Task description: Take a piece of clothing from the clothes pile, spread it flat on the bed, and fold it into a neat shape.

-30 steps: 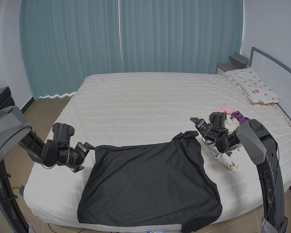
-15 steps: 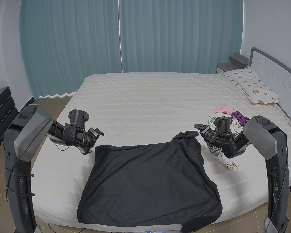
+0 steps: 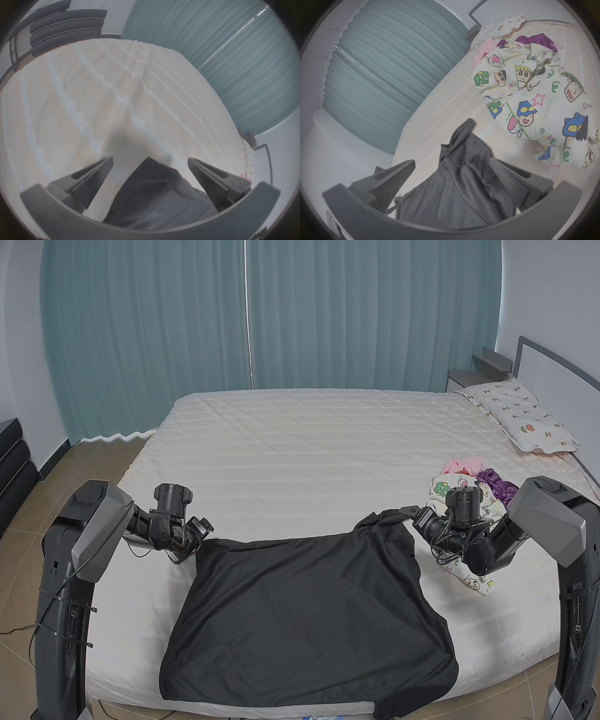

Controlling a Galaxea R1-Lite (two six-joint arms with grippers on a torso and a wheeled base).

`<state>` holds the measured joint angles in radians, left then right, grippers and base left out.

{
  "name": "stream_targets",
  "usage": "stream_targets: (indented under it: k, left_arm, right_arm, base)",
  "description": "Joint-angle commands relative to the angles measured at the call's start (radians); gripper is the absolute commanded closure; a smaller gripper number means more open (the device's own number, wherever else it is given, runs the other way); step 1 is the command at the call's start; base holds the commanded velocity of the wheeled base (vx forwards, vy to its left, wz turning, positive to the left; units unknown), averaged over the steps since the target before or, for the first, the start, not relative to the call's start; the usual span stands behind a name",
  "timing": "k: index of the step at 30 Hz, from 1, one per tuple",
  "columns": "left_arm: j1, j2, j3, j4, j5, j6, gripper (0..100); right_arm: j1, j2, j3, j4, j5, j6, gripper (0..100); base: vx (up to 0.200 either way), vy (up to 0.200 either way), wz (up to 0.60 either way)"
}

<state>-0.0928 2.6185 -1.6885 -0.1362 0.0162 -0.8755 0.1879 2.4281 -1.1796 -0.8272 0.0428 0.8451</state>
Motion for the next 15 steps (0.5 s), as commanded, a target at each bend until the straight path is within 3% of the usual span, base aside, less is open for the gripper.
stream_targets:
  k: [1, 11, 15]
  left_arm:
    - [-0.007, 0.018, -0.011, -0.002, -0.004, 0.004, 100]
    - [0.002, 0.028, -0.039, 0.001, 0.019, 0.004, 100]
    - [0.021, 0.006, -0.048, 0.001, 0.054, 0.004, 100]
  right_arm:
    - [-0.001, -0.009, 0.017, 0.005, 0.002, -0.001, 0]
    - [-0.018, 0.014, 0.046, 0.030, 0.012, -0.037, 0]
    - [-0.030, 0.029, 0.005, 0.105, 0.048, -0.041, 0]
  base:
    - [0.000, 0.000, 0.00]
    - [0.000, 0.000, 0.00]
    - [0.000, 0.000, 0.00]
